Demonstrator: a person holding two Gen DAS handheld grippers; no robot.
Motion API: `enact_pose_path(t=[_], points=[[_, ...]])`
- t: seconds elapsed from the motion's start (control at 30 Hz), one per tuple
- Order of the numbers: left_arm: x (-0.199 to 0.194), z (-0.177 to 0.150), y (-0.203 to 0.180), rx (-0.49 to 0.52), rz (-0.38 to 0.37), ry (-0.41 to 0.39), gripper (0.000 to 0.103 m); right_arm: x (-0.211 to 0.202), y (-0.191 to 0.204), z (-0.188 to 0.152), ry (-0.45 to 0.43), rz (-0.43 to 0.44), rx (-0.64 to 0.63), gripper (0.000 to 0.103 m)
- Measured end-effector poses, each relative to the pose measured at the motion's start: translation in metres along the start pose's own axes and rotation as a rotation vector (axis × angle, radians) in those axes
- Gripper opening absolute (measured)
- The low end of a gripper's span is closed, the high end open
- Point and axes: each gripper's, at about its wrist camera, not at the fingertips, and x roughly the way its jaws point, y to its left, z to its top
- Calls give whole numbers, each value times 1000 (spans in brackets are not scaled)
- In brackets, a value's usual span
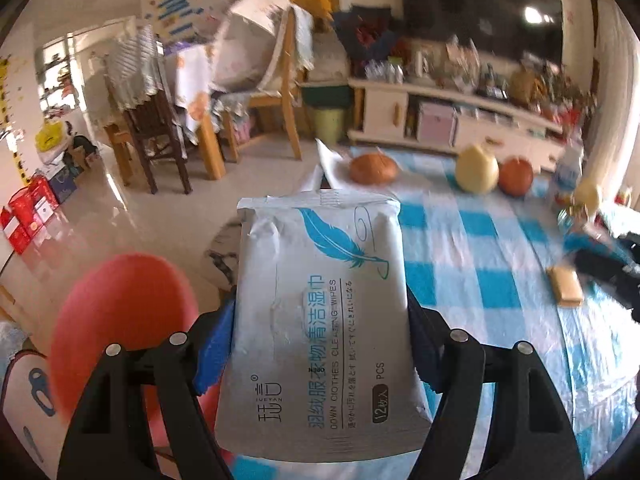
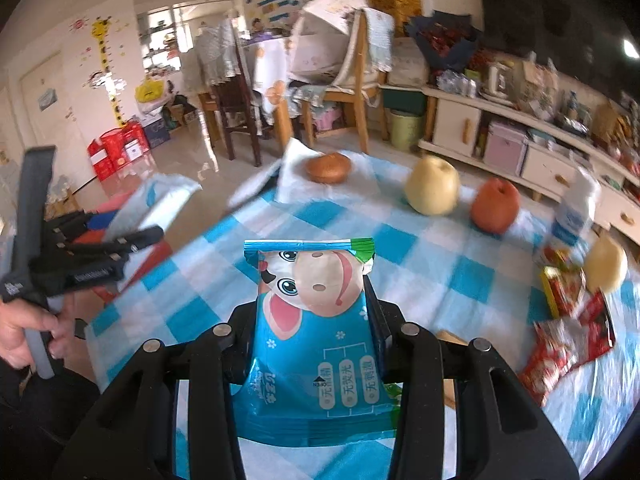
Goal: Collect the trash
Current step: 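Open both tools over the pink bucket to drop the wipes packet and blue packet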
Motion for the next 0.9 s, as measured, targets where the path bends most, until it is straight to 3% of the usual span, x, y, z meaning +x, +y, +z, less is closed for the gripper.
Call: enact_pose_path(t=[0.2, 0.33, 0.6, 0.77, 0.9], points=[[-42, 11, 82, -90, 58, -52, 74, 25, 80, 51, -33, 106, -100, 42], [-48, 7, 135, -135, 115, -47, 74, 58, 142, 80, -18, 188, -152, 43], [-15, -19, 216, -269, 131, 48, 74, 139, 234, 105, 83, 260, -246, 43], [7, -30, 232, -313, 101, 80, 75, 170, 261, 107, 125, 271, -276, 44], [18, -37, 235, -321, 88, 102, 77, 176, 266, 110, 107, 238, -285, 74]])
